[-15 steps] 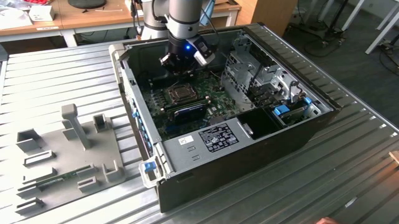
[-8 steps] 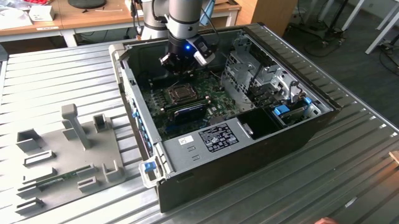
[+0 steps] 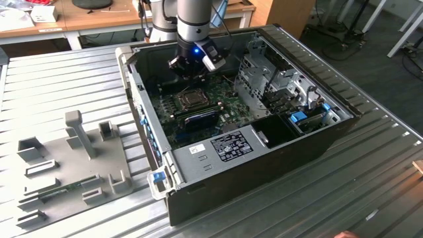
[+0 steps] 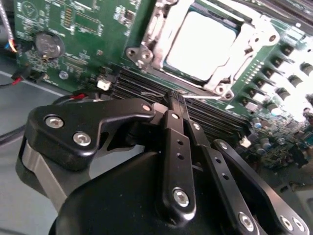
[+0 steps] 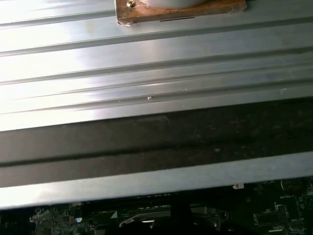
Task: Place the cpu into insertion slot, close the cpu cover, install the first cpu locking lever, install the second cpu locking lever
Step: 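Install the first cpu locking lever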
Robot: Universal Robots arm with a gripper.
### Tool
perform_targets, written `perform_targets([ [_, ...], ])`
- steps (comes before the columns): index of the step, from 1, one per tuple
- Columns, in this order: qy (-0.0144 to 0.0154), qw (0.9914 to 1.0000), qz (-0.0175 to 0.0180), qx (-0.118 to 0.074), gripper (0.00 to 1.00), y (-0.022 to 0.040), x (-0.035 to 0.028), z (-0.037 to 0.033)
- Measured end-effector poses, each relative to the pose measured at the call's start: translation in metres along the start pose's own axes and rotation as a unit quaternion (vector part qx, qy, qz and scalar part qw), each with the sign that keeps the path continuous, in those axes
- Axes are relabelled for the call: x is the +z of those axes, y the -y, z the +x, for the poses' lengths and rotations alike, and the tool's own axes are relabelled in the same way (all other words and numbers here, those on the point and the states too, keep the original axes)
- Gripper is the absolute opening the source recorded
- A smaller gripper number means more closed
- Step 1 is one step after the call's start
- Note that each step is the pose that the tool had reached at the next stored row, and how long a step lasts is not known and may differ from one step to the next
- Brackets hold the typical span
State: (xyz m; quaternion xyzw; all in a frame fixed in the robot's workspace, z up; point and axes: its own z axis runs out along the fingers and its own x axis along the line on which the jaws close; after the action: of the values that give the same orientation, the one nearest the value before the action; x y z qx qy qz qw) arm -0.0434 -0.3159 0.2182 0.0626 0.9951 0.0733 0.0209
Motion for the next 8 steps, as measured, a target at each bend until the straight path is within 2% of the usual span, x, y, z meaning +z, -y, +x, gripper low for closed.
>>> perform_targets([
  [2,0.0009,1.00000,-0.0007,0.001,0.10,0.0004,-0.0002,0.0039],
  [5,0.0011,1.00000,-0.0011,0.002,0.10,0.0006,-0.0002,0.0055],
  [6,0.0008,0.99998,-0.0060,0.002,0.10,0.0007,-0.0003,0.0057],
  [8,-0.0007,0.99971,-0.0238,0.003,0.10,0.0007,-0.0002,0.0060],
])
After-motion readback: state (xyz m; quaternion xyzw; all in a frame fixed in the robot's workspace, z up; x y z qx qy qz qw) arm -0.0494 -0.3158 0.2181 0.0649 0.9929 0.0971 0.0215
